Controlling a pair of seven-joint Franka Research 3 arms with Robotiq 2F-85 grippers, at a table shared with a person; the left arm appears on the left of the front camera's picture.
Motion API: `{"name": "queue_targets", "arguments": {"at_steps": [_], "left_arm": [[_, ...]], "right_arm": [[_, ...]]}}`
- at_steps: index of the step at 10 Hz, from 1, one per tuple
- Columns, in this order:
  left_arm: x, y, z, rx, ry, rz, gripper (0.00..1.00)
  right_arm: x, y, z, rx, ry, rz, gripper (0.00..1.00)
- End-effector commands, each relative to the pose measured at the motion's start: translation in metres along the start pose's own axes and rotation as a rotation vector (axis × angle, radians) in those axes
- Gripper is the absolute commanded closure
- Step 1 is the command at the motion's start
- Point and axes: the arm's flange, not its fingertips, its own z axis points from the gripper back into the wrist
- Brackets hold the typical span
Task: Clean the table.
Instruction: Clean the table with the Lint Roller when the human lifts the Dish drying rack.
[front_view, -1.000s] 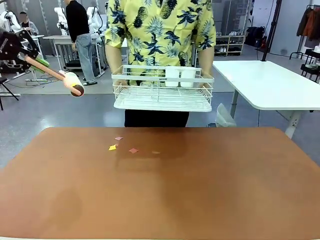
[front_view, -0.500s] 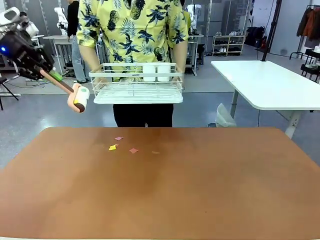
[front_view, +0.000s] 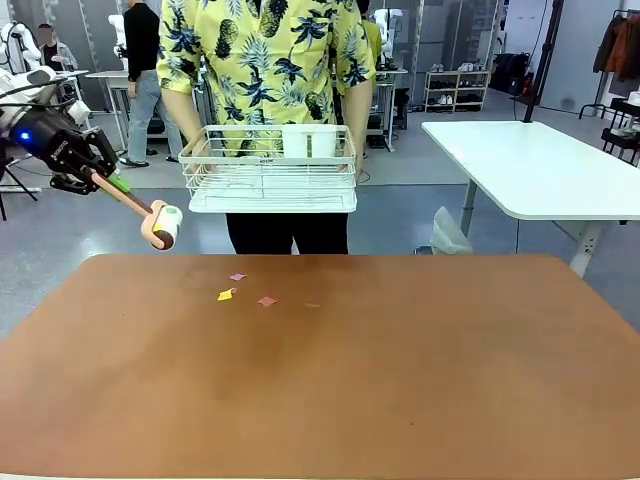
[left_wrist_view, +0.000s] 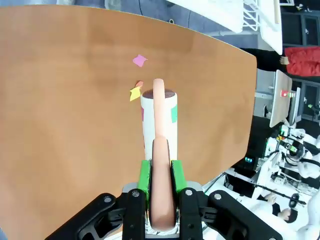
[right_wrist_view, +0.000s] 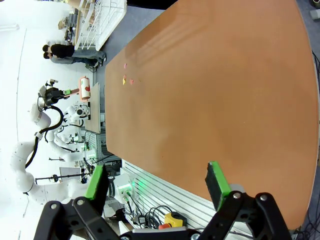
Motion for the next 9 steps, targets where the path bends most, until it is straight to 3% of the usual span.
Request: {"name": "queue_targets", "arguments": {"at_steps": [1,4,5,7,9], "left_arm": [[-0.009,-0.011,0.005,0.015,-0.037,-0.038,0.78],[-0.001,0.009,-0.01,0.027,-0.029,-0.028,0.78],[0.002,0.023,-0.022,-0.052,0.002,-0.048,0.78],[0.008,0.039,-0.044,-0.089,0.019,-0.045,0.78],[0.009,0.057,-0.07,0.023,0.013,-0.052,0.78]], "right_arm": [[-0.001,0.003,0.001,0.017,-0.005,0.003,0.0],[-0.001,0.003,0.001,0.017,-0.005,0.003,0.0],[-0.001,0.003,0.001,0.017,-0.005,0.003,0.0],[-0.001,0.003,0.001,0.017,-0.005,0.003,0.0],[-0.001,0.003,0.001,0.017,-0.005,0.003,0.0]]}}
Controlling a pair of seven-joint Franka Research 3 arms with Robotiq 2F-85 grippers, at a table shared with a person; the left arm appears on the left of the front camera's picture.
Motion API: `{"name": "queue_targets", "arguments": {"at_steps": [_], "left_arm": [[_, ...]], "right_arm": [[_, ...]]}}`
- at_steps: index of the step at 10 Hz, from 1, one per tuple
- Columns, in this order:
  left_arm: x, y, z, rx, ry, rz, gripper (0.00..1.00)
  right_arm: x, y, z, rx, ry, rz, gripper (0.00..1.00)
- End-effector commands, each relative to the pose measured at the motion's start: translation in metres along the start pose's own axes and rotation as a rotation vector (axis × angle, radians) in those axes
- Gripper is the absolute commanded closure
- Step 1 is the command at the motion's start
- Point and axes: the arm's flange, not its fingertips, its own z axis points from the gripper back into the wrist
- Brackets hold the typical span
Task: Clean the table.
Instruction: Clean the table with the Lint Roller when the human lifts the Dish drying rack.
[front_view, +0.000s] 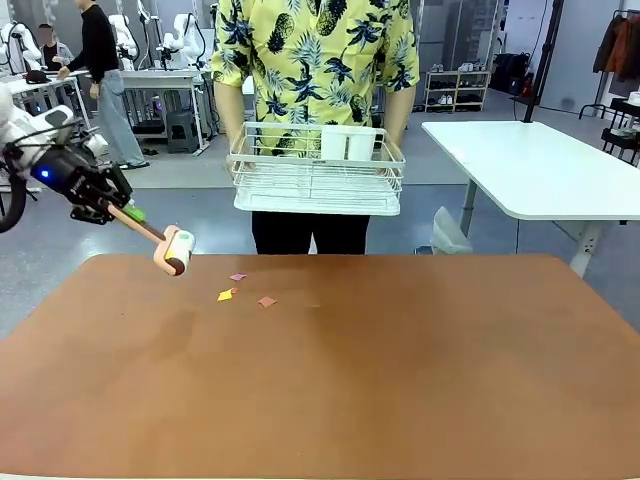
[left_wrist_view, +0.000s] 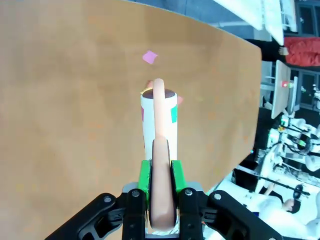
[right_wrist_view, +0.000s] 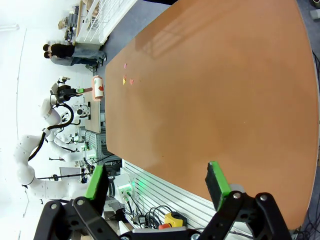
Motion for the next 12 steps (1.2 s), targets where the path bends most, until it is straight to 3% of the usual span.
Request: {"name": "queue_targets", "arguments": {"at_steps": [1,12], "left_arm": [[0.003,0.014,-0.015,0.016,-0.016,-0.016,0.78],[0.056,0.049,-0.076,-0.027,0.103,-0.023,0.78]], "right_arm": [[-0.001,0.003,0.001,0.016,-0.006,0.003,0.0],[-0.001,0.003,0.001,0.016,-0.006,0.003,0.0]]}}
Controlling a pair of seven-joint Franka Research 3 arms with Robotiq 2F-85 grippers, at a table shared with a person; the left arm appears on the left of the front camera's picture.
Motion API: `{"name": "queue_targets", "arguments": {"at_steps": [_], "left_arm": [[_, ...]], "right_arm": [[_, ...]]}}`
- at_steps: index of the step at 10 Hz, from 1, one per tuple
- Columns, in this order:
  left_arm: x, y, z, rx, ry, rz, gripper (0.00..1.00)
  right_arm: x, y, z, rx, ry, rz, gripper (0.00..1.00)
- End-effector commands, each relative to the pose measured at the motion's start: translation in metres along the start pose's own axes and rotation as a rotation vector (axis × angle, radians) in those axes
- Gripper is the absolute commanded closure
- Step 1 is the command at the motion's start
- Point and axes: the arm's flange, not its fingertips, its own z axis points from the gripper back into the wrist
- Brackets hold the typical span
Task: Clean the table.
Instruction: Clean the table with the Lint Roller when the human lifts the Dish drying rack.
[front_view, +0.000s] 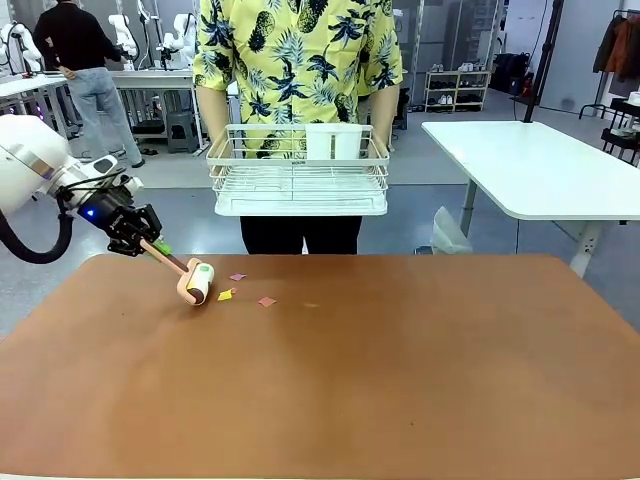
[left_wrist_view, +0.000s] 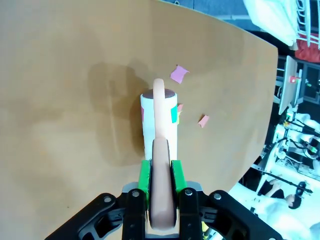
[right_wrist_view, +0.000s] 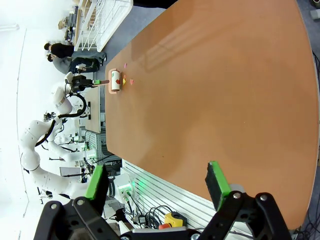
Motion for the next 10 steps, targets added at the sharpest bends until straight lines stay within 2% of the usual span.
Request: {"name": "queue_targets", "arguments": {"at_steps": [1,3,5,7,10], "left_arm": [[0.007,0.007,0.002,-0.023,0.017,-0.012,0.78],[0.009,0.014,-0.004,-0.009,0.017,0.013,0.78],[0.009,0.007,-0.015,-0.015,0.042,0.01,0.78],[0.008,-0.018,-0.036,-0.022,0.032,-0.006,0.78],[-0.002,-0.079,-0.094,0.029,0.063,-0.01,0.78]], "right_arm": [[-0.001,0.003,0.001,0.016,-0.006,0.003,0.0],[-0.001,0.003,0.001,0.016,-0.006,0.003,0.0],[-0.001,0.003,0.001,0.016,-0.006,0.003,0.0],[-0.001,0.003,0.001,0.016,-0.006,0.003,0.0],[-0.001,0.003,0.001,0.016,-0.006,0.003,0.0]]}}
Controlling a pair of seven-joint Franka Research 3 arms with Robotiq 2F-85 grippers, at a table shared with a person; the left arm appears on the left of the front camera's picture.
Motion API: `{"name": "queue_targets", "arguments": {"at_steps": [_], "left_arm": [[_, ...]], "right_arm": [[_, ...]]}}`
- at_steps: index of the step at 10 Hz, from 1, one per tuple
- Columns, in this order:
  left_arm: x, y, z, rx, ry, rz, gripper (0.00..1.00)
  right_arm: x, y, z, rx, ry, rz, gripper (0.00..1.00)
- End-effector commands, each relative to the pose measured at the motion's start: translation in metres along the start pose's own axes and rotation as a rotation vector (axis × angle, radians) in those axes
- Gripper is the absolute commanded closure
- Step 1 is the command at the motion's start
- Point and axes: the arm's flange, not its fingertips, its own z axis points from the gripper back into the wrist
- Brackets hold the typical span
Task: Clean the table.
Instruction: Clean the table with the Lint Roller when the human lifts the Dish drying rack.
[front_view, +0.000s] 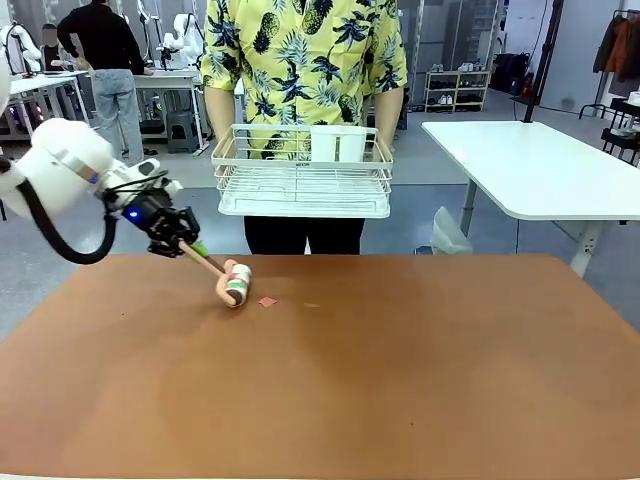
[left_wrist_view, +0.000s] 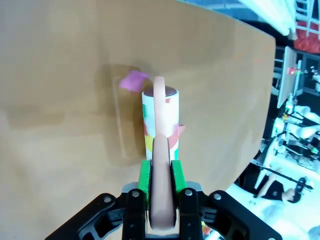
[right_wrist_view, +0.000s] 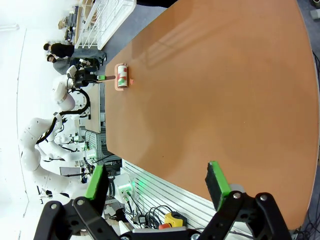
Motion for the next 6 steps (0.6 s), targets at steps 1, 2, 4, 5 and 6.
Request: {"name": "queue_targets", "arguments": {"at_steps": [1,2,4,5,6], "left_arm": [[-0.012,-0.028,-0.041,0.049,0.032,0.02,0.78],[-0.012,-0.051,-0.059,0.069,0.046,-0.016,0.78],[-0.013,-0.095,-0.08,0.05,0.062,-0.052,0.78],[-0.013,-0.107,-0.084,0.048,0.054,-0.047,0.78],[-0.013,-0.115,-0.081,0.057,0.039,-0.03,0.78]], "right_arm": [[-0.001,0.003,0.001,0.016,-0.007,0.003,0.0],[-0.001,0.003,0.001,0.016,-0.007,0.003,0.0],[-0.001,0.003,0.001,0.016,-0.007,0.003,0.0],[-0.001,0.003,0.001,0.016,-0.007,0.003,0.0],[-0.001,0.003,0.001,0.016,-0.007,0.003,0.0]]}}
